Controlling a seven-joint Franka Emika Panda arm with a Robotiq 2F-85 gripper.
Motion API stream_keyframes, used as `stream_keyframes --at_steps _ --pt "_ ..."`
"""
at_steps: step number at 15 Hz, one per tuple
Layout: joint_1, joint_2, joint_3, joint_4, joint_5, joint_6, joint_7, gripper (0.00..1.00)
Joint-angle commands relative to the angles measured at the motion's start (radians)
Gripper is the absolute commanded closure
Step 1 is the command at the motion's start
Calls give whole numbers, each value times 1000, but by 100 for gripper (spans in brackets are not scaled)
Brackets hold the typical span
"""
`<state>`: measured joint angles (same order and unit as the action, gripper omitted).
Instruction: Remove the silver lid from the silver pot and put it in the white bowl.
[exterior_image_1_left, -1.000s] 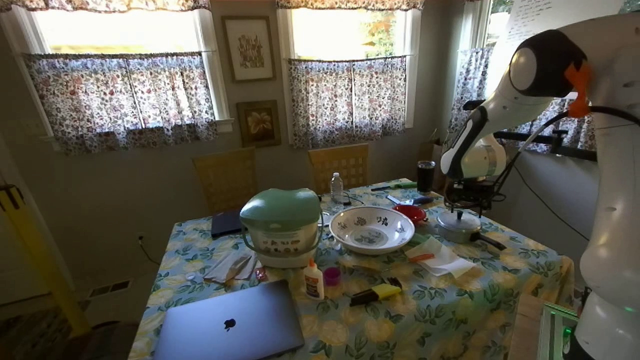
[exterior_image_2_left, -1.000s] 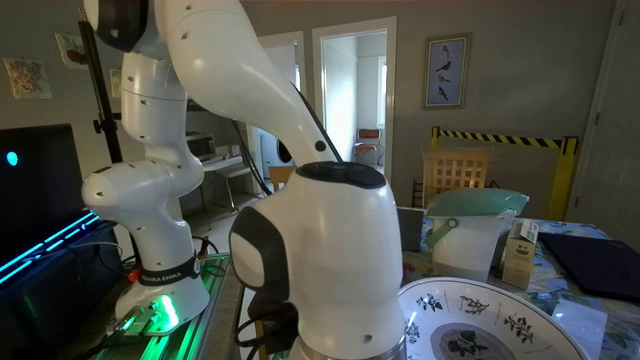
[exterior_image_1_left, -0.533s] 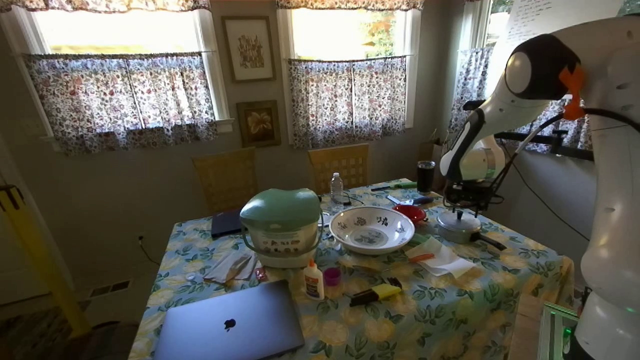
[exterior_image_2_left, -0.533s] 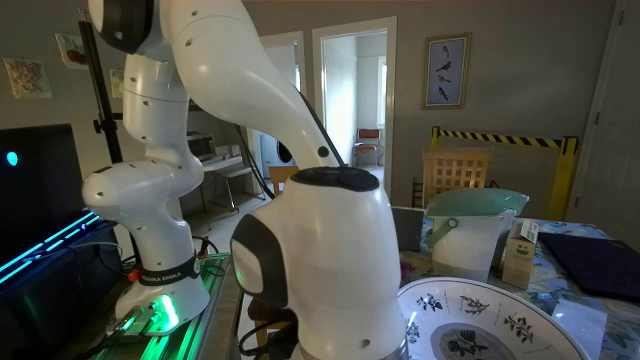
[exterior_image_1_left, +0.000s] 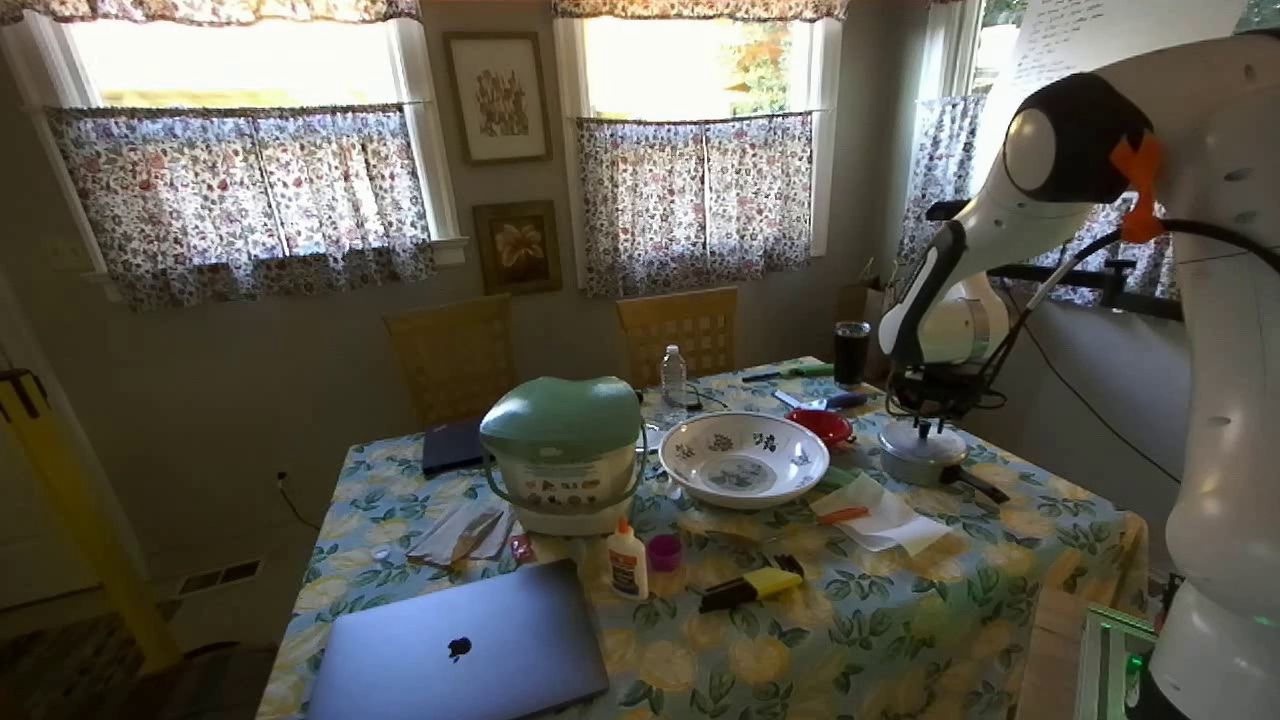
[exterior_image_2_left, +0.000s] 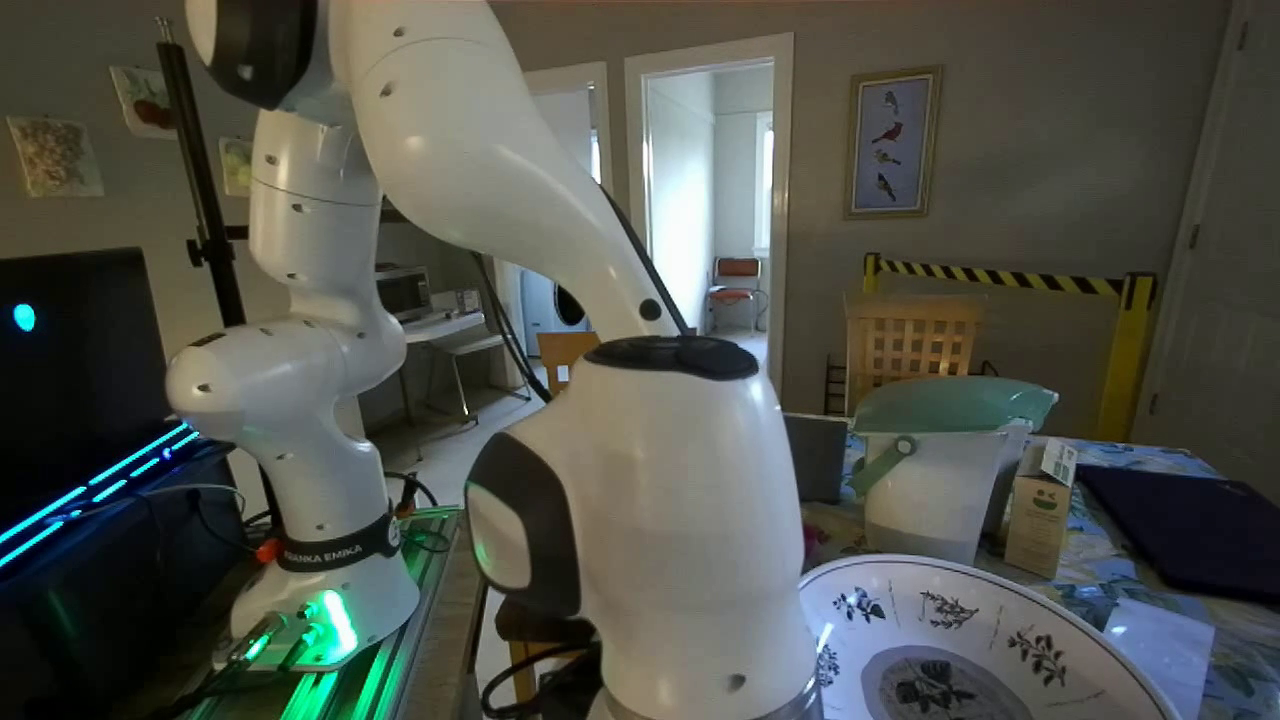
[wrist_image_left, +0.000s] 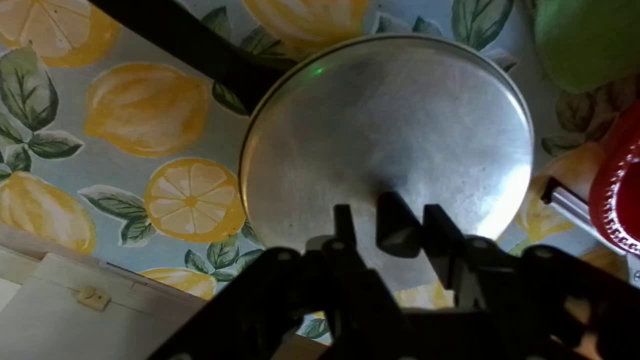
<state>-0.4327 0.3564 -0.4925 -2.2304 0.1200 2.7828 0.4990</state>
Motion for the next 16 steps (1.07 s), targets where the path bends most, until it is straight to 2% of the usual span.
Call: stream_keyframes --at_steps 1,2,5,6,7,9,12,16 --pt "20 37 -11 17 32 40 1 89" --pt "24 40 -13 16 31 48 2 96" --pt "26 47 -15 14 27 61 -4 87" --pt "26 47 -16 13 25 61 -6 78" --pt "27 50 -16 12 25 63 -6 91" --pt "28 43 -18 11 21 51 -8 93" --pt "75 13 -74 0 -28 46 25 93" --pt "182 -72 -201 -40 -108 35 51 93"
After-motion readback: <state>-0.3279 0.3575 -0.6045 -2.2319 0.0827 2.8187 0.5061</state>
